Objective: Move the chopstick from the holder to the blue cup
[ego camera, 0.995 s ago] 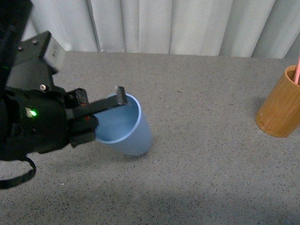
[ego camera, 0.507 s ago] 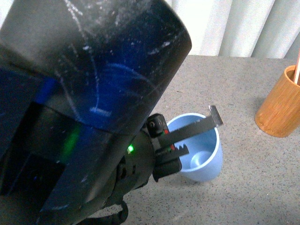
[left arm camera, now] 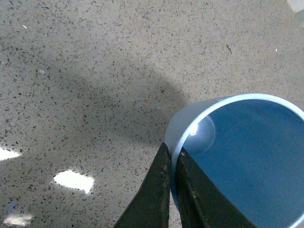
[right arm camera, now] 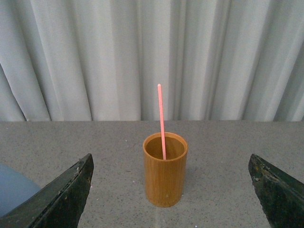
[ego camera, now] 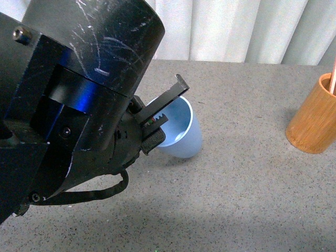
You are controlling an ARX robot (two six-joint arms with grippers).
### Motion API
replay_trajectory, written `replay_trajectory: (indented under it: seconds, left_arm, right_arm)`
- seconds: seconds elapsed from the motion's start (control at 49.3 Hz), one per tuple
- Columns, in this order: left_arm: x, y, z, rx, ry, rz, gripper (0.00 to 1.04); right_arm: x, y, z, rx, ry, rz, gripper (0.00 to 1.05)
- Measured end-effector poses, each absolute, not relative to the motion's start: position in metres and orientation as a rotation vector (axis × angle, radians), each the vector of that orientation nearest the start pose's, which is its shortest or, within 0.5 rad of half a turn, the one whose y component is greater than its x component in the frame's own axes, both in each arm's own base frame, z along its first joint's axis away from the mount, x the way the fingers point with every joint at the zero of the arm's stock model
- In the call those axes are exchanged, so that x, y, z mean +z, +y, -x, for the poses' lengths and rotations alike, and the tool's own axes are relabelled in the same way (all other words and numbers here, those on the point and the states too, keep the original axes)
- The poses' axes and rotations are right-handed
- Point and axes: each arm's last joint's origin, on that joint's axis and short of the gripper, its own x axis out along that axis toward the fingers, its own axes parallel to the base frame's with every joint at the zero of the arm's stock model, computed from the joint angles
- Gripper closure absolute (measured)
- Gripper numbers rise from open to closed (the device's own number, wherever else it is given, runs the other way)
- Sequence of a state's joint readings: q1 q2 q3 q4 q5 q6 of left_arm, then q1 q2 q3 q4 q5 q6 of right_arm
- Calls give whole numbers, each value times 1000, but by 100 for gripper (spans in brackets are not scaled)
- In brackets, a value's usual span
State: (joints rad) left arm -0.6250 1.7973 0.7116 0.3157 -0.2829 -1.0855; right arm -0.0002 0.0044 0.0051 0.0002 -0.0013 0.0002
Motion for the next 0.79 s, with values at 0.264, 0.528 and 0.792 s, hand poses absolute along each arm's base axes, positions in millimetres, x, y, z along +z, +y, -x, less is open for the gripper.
replay_trajectory:
  seconds: [0.264,0.528,0.792]
  left_arm:
    - [94,-174,-266,115,802,676,101]
    - [93,-172,-275,138,799,671,101]
    - [94,-175,-275,135,802,658,101]
  right_arm:
    - [165,0,-98,1,-1,0,10]
    - [165,0,-98,1,-1,0,10]
    - [165,0,-98,1,-1,0,10]
